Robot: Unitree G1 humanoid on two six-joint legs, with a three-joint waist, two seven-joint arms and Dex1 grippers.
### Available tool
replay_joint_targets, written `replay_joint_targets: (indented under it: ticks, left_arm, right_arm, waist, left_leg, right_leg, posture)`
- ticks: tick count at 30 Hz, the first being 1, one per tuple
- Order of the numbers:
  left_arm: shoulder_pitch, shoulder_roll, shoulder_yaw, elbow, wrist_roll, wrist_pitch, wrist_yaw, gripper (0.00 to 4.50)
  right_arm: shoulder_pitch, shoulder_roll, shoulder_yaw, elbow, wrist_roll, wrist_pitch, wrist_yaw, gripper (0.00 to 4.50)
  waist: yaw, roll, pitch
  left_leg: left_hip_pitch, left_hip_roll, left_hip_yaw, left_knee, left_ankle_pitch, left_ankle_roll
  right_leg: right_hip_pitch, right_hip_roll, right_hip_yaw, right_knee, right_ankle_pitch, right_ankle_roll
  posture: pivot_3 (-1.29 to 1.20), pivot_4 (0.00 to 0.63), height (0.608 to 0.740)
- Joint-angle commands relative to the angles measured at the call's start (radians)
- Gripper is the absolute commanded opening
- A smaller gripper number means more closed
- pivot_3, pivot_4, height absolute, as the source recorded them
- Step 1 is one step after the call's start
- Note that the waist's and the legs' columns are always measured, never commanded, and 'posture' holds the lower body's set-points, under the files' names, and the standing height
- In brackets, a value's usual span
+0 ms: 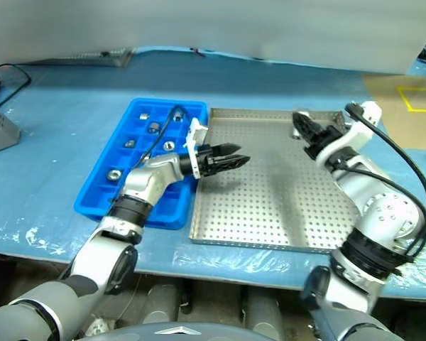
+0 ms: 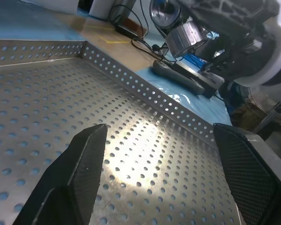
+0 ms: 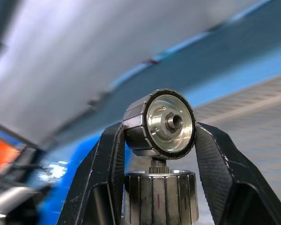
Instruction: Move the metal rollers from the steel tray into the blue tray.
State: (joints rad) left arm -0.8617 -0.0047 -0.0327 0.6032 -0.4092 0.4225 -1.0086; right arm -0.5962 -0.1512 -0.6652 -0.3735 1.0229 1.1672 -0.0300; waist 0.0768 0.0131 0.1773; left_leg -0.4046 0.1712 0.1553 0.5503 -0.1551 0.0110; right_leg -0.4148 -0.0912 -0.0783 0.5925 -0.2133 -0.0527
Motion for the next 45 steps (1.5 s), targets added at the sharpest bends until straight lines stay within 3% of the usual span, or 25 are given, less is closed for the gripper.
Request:
replay_joint_targets:
  ticks: [1,10,14,43,45]
  left_arm:
    - [-0.054,-0.029,0.04,0.01,-0.052,0.017,-0.007,3.8]
    - [-0.107,-0.048,0.128,0.029,-0.154,0.137,0.004,3.8]
    - [-0.069,-0.037,0.1,-0.035,-0.173,0.21,-0.045,3.8]
    - [-0.122,-0.084,0.157,0.051,-0.21,0.259,-0.026,3.8]
    - [-0.118,-0.086,0.164,0.041,-0.219,0.261,-0.03,3.4]
  right_arm:
    - [-0.01,0.018,0.034,-0.08,0.156,-0.01,-0.078,1.78]
    - [0.099,-0.075,0.15,-0.098,0.225,-0.067,-0.1,1.78]
    - [0.126,-0.101,0.189,-0.094,0.237,-0.107,-0.103,1.78]
    - [0.192,-0.234,0.342,-0.102,0.27,-0.221,-0.103,1.78]
    - [0.194,-0.239,0.347,-0.102,0.271,-0.226,-0.105,1.78]
  waist:
    - [0.001,0.0,0.0]
    - [0.002,0.0,0.0]
    - [0.001,0.0,0.0]
    - [0.003,0.0,0.0]
    - [0.003,0.0,0.0]
  left_leg:
    - [0.0,0.0,0.0,0.0,0.0,0.0]
    - [0.003,-0.001,0.0,0.0,0.004,-0.007]
    - [0.003,0.0,0.0,-0.001,0.004,-0.007]
    - [0.002,-0.001,-0.001,-0.001,0.004,-0.007]
    - [0.002,-0.001,-0.001,-0.001,0.004,-0.007]
  right_leg:
    - [0.001,0.0,0.0,0.0,0.0,0.0]
    - [0.004,0.0,0.0,-0.001,0.001,0.001]
    - [0.004,0.0,0.0,-0.001,0.001,0.001]
    - [0.004,0.0,0.0,-0.003,0.001,0.002]
    - [0.004,0.0,0.0,-0.003,0.001,0.002]
  posture:
    - [-0.08,0.15,0.74]
    - [-0.1,0.15,0.74]
    - [-0.1,0.15,0.74]
    - [-0.1,0.15,0.74]
    - [-0.1,0.15,0.74]
